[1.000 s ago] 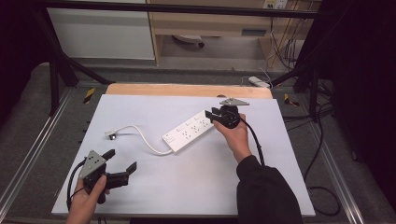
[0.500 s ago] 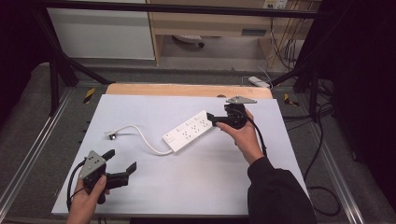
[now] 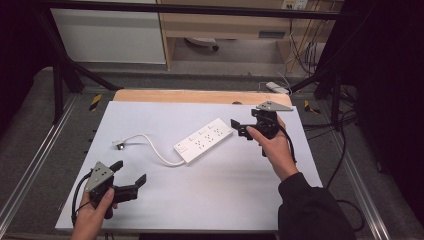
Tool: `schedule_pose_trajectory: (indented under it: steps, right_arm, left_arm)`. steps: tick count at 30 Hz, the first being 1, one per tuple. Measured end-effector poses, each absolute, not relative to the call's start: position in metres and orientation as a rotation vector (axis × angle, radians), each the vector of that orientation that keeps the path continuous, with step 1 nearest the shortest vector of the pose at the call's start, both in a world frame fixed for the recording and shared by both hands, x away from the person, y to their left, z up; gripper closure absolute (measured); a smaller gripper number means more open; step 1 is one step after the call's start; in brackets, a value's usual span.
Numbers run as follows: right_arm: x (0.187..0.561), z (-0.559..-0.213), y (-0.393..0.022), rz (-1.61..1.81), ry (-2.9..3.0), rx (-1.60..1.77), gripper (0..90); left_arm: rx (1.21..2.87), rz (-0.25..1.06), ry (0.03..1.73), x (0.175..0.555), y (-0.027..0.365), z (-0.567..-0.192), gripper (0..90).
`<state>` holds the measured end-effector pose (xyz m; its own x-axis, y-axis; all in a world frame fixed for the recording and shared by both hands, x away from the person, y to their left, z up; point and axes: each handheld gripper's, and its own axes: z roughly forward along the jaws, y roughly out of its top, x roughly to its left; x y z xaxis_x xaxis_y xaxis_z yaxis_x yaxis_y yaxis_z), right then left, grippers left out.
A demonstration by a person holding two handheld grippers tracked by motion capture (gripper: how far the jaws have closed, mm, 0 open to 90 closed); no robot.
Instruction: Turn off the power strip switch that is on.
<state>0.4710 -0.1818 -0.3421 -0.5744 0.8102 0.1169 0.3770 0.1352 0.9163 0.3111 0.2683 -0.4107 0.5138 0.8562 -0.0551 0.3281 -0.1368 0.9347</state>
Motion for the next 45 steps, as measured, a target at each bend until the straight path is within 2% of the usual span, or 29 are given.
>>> schedule_pose_trajectory:
  steps: [15,45]
  right_arm:
    - [0.448,-0.332,-0.219,1.429,1.967,1.126,2.7]
    - [0.394,-0.345,-0.294,1.464,1.748,1.118,4.2]
  left_arm:
    - [1.702,0.628,1.024,0.311,0.268,-0.412,4.8]
    - [1.695,0.643,1.023,0.310,0.269,-0.411,4.7]
